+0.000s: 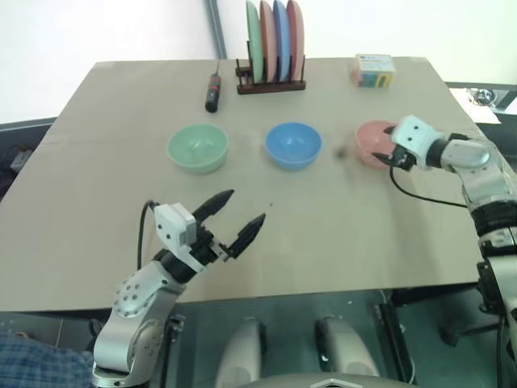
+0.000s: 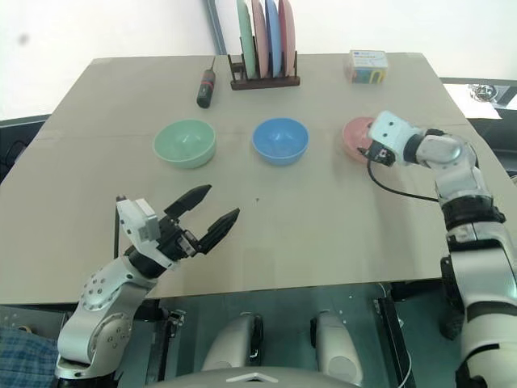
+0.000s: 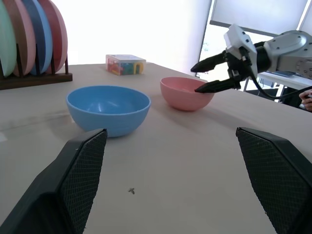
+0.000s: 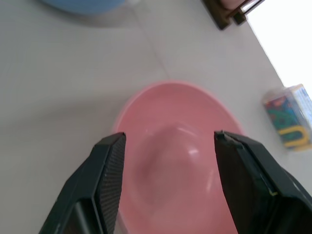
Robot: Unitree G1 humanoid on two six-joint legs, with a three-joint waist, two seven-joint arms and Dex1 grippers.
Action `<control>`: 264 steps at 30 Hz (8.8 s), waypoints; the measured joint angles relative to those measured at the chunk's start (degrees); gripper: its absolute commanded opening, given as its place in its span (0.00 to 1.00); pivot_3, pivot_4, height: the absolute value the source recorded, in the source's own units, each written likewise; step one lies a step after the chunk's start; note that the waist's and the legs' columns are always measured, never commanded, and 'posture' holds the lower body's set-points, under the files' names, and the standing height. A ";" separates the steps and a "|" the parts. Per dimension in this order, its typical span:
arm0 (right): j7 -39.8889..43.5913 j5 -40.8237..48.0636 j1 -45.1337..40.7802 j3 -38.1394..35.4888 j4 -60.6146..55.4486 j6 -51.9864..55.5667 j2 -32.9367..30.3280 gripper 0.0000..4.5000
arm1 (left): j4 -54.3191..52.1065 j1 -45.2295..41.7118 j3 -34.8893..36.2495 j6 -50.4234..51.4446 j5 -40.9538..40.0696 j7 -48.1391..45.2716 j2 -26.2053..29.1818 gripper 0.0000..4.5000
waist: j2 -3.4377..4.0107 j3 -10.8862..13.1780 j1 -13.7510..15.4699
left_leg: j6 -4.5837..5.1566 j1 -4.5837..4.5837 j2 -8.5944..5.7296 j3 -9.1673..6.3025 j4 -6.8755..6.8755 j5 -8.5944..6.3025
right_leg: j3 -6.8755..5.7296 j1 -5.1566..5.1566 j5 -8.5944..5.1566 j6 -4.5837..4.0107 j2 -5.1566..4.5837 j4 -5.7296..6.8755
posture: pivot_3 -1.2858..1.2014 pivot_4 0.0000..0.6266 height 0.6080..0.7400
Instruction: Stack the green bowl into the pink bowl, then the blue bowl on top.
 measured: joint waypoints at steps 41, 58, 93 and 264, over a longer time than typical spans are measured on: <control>-0.18 -9.12 -8.83 5.18 20.89 -3.75 3.93 0.01 | -1.48 1.16 -0.05 -0.42 0.28 1.22 0.23 1.00 | 0.09 0.04 -0.24 | 0.00 0.04 0.00 0.02 0.01 0.00 | 0.02 -0.03 0.01 -0.01 0.00 0.11 | 0.52 0.24 1.00; 35.89 14.39 18.86 6.85 -59.22 19.21 -5.11 0.01 | 1.83 1.33 0.26 -2.28 1.31 -0.24 0.60 1.00 | 0.15 0.07 0.25 | -0.01 0.08 0.02 -0.16 0.07 0.01 | -0.18 0.02 -0.08 -0.09 0.00 0.16 | 0.52 0.24 1.00; 18.42 42.43 22.24 -16.88 -63.57 52.85 -3.73 1.00 | 10.83 -15.74 4.36 9.60 8.36 5.76 13.46 1.00 | 0.05 0.07 0.29 | 0.00 -0.03 0.02 -0.21 0.06 0.00 | -0.21 0.01 -0.01 0.02 0.04 0.10 | 0.52 0.24 1.00; 31.24 13.38 0.09 2.44 -36.89 18.24 1.18 0.01 | 10.88 -5.85 23.78 5.24 -9.39 -9.41 14.78 1.00 | 0.09 0.23 0.43 | -0.02 -0.08 0.02 -0.21 -0.12 0.00 | -0.31 -0.10 0.00 -0.01 -0.04 0.12 | 0.52 0.24 1.00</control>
